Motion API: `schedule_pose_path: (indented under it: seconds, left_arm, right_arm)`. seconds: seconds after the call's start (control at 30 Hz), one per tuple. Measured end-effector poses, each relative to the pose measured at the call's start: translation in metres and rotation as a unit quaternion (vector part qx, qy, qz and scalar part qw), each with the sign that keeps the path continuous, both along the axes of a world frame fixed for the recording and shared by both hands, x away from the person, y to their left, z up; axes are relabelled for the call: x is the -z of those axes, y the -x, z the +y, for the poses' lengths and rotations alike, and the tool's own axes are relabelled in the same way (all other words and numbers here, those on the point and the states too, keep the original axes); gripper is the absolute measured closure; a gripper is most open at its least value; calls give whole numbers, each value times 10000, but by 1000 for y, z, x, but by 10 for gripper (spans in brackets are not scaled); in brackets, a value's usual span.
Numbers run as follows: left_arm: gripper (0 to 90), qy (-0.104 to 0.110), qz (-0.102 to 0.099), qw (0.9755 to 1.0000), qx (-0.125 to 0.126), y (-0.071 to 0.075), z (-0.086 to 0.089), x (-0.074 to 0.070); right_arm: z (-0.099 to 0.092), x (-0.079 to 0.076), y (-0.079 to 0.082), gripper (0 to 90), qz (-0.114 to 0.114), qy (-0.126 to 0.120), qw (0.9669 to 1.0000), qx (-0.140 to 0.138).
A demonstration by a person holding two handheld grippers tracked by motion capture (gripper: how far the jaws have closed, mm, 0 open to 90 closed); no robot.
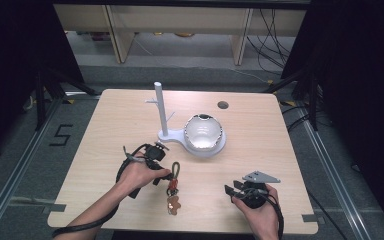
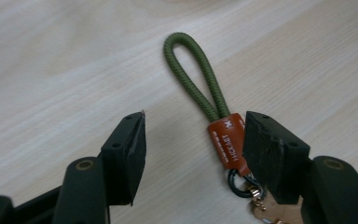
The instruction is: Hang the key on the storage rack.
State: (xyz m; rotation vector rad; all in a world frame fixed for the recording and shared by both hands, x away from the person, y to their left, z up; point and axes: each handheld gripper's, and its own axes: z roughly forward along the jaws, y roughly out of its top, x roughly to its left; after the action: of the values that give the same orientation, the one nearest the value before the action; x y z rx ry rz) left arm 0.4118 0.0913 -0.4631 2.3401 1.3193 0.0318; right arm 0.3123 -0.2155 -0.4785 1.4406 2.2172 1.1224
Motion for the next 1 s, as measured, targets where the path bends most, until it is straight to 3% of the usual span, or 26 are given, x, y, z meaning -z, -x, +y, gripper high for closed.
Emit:
schedule_pose_path:
  seconds: [0.07,0.2,0.3,0.4,0.47,0.53,0.6,0.77,0.87,0.9,0.97,1.0]
  left_arm:
    - [395,-2,45,9999,-97,-1,-5,2]
    - [401,-106,158,9998,-111,-5,-14,3]
    - [408,-141,253,9994,-204,-6,-23,6]
    - [427,-308,384,9988,-70,-5,-29,9]
    - [439,-310,377,9987,-111,-5,-31,10]
    - [449,-462,435,9980,32,-5,-32,10]
    - [466,-498,424,9978,68,-4,-33,10]
    - [512,-528,416,9977,97,-3,-32,13]
    - [546,-630,439,9967,243,-4,-31,15]
    - [565,-696,418,9962,312,-4,-30,17]
    - [579,-720,430,9960,321,-4,-30,17]
    - [607,-742,391,9959,341,-4,-30,17]
  right_arm:
    - [2,2,1,579,58,-168,9998,3]
    - [-2,1,2,575,8,39,10000,22]
    - [-2,2,1,573,60,-88,9999,-34]
    - [-5,1,1,571,16,-124,9999,-26]
    - [-6,-1,2,570,64,-71,9999,44]
    - [-6,0,3,569,119,-131,9998,75]
    - [-7,0,2,568,24,-65,10000,7]
    - [-8,-1,3,563,39,-67,10000,-28]
    - [-7,-1,3,562,52,-95,9999,-25]
    - [-4,-2,4,557,201,-240,9995,18]
    - [-4,-2,4,553,184,-230,9996,-4]
    - [-6,-2,3,548,37,-141,9998,-117]
